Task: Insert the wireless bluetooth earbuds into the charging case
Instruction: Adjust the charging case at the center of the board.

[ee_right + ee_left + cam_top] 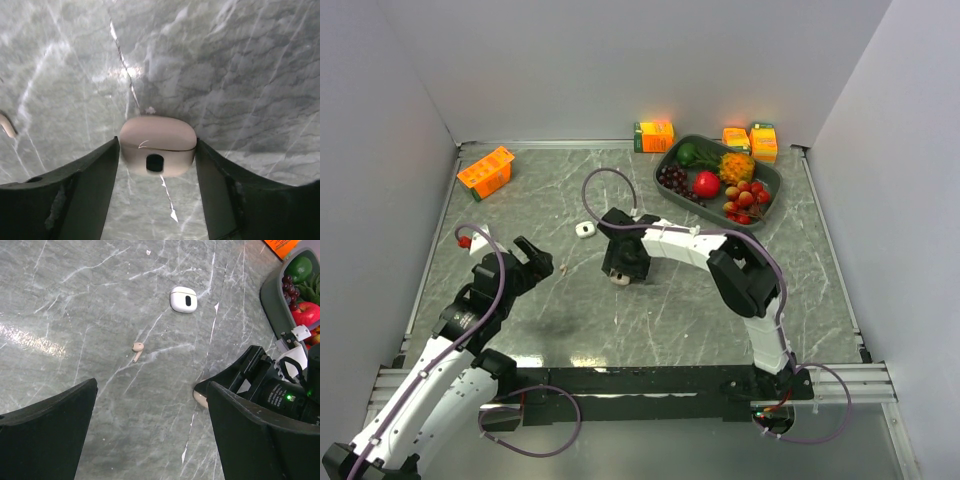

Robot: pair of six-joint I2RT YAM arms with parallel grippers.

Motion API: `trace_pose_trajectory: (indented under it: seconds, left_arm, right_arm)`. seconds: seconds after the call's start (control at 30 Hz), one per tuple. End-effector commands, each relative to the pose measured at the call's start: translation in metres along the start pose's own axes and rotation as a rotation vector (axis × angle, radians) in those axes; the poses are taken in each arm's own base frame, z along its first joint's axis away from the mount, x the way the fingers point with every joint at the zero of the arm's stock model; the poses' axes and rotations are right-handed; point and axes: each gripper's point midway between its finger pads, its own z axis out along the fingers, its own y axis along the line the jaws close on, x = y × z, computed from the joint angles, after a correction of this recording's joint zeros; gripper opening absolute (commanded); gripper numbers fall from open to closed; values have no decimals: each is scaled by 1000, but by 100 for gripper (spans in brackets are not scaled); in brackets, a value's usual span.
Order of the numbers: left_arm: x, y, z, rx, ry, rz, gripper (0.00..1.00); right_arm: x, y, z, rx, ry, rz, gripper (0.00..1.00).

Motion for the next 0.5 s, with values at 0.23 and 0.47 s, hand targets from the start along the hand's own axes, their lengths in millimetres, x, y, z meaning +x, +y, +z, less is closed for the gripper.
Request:
trace_pose_trajectory:
  seconds: [0.23, 0.47]
  left_arm:
    - [-2, -1, 9, -14, -20, 3, 98]
    - [15, -33, 16, 165, 63, 148, 96]
  right_arm:
    - [14, -39, -25, 87, -21, -96, 89]
    - [-27, -30, -126, -87, -205, -115, 92]
